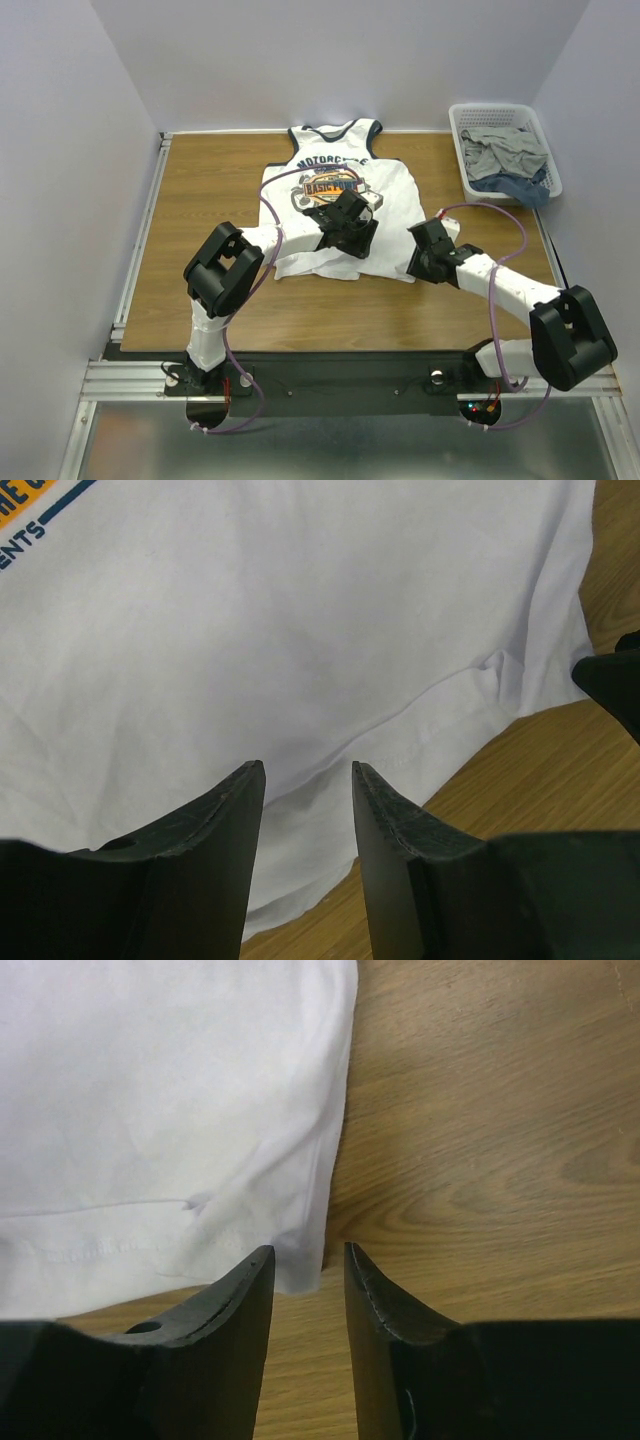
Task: Fold and stack the tank tops
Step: Flatten the tank top out
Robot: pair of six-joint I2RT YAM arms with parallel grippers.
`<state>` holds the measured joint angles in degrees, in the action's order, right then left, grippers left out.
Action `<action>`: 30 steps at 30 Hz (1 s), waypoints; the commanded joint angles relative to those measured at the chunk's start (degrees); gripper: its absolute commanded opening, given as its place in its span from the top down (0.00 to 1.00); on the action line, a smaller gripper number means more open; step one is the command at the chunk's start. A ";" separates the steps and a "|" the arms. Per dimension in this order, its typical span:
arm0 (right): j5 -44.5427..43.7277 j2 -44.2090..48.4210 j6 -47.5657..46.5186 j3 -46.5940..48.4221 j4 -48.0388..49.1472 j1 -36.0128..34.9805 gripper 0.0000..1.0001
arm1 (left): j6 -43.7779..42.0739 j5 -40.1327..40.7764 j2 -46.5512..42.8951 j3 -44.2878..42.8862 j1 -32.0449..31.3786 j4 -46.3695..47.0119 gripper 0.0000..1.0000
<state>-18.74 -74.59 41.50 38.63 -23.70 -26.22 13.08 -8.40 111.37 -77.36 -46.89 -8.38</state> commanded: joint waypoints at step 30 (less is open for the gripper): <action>-1.29 2.07 2.54 -2.95 6.40 0.47 1.00 | 3.17 3.12 -4.32 2.22 0.92 1.18 0.80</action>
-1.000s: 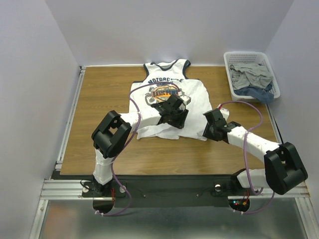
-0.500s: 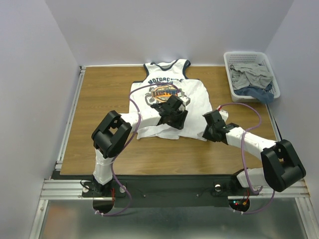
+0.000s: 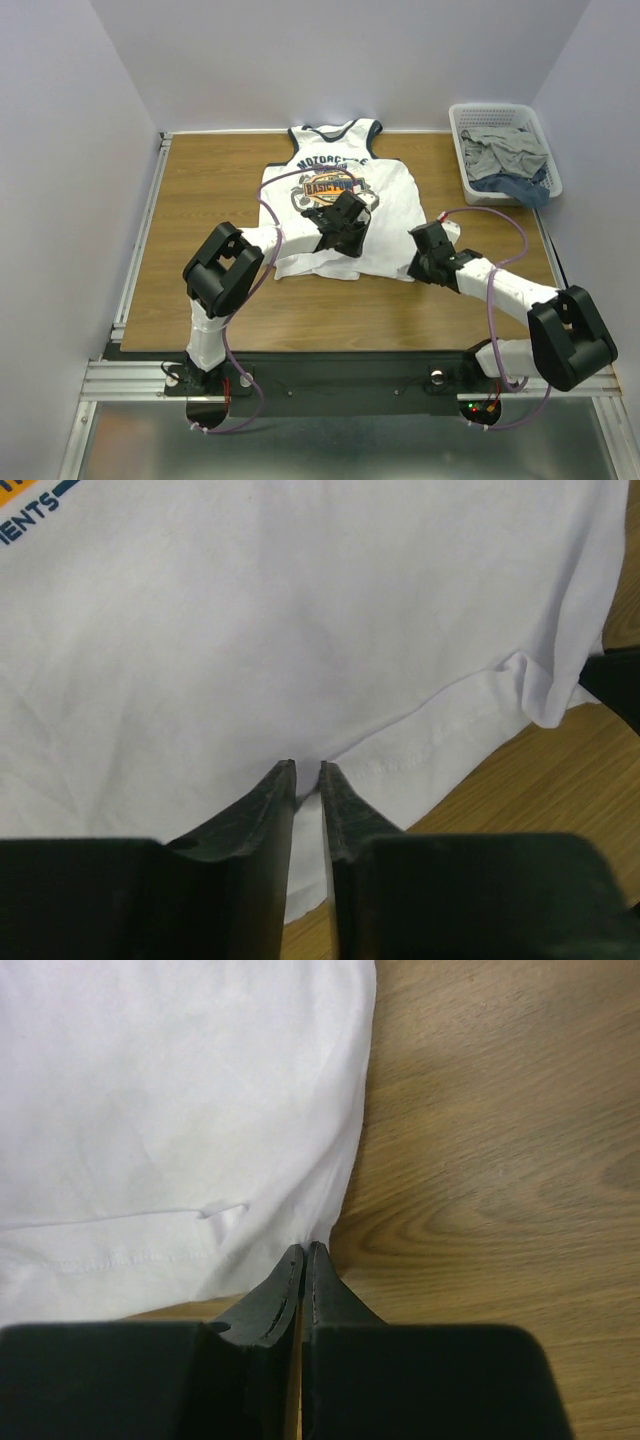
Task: Fold and stack the tank tops
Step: Flatten the tank top out
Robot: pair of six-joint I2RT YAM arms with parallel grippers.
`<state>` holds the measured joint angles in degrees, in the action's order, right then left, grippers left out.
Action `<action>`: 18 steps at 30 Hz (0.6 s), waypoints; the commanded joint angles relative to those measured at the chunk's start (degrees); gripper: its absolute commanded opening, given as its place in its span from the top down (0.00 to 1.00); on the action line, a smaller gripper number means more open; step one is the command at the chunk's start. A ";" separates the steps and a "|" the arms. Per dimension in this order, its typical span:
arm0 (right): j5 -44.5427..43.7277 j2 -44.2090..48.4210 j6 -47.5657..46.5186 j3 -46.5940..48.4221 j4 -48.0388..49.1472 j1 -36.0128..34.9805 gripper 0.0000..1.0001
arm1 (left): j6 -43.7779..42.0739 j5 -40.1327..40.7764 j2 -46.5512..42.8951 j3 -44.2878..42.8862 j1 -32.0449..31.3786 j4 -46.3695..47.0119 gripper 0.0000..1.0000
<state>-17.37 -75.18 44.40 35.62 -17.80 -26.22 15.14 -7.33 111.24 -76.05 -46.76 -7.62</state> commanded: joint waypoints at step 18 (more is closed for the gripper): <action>-7.07 6.80 -2.65 3.58 -5.14 1.52 1.00 | 8.94 10.85 -12.98 1.52 10.11 -1.00 1.00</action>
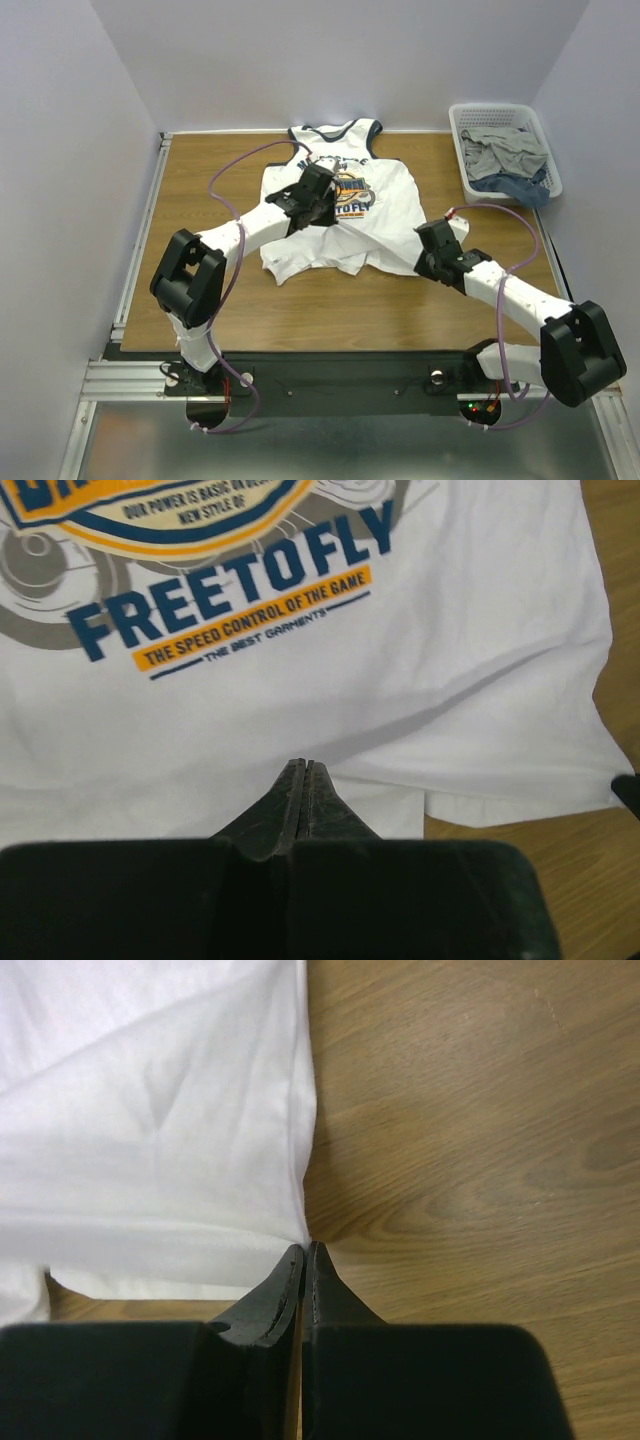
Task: Fold and stack the tank tops
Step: Flatten the tank top out
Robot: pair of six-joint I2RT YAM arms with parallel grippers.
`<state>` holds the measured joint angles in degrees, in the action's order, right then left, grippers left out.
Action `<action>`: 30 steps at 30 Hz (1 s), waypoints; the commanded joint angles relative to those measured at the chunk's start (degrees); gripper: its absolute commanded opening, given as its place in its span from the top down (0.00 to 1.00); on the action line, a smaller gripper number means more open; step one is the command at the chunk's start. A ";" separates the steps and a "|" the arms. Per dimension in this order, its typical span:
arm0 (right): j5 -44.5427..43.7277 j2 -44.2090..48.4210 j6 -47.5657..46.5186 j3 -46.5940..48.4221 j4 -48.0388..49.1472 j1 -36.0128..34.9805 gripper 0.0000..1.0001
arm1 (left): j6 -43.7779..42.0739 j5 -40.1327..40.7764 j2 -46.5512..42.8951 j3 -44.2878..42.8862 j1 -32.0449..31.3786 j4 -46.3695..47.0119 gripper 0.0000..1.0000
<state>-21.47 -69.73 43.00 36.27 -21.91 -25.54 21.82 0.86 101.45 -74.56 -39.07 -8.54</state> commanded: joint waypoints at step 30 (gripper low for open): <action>-1.29 -7.08 -10.04 22.70 -0.06 14.29 1.00 | 8.48 5.89 4.48 -19.17 7.69 -8.53 0.55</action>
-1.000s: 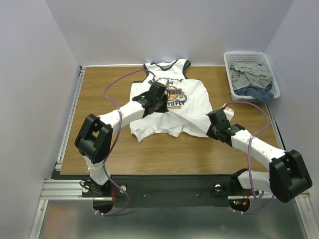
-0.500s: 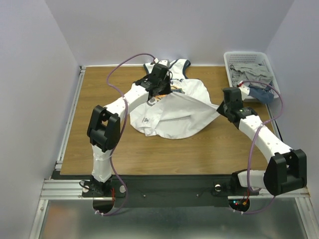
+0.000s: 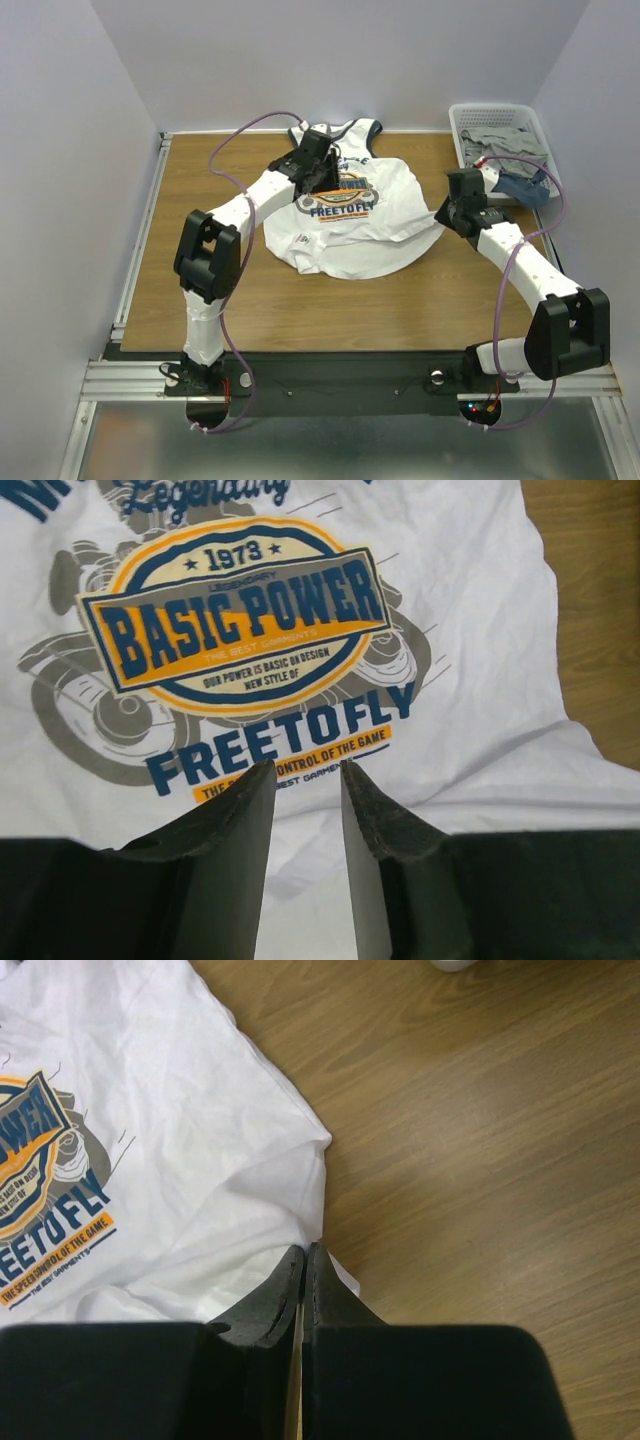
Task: Fold and stack the tank tops
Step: Flatten the tank top out
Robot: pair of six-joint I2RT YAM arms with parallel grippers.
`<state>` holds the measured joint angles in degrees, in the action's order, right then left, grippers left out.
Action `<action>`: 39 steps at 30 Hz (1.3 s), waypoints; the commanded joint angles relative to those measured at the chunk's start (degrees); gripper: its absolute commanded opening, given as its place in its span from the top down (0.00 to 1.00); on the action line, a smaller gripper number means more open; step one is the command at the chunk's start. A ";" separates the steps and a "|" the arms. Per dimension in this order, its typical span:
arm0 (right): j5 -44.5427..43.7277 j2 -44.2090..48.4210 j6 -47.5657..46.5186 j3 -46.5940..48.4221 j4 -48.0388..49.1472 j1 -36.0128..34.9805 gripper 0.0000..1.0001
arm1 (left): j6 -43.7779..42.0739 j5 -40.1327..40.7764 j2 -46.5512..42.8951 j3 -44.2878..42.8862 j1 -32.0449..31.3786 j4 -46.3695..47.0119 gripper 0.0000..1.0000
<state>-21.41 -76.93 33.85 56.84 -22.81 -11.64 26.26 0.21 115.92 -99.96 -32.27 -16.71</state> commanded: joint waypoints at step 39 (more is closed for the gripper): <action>7.26 -1.65 -0.53 -1.29 5.32 0.39 1.00 | 31.30 5.15 -35.06 54.53 -3.76 9.33 0.66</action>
<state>-14.52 -79.83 33.01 55.77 -20.05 -11.60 55.40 1.52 80.95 -44.47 -34.81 -5.15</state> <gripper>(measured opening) 0.030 0.314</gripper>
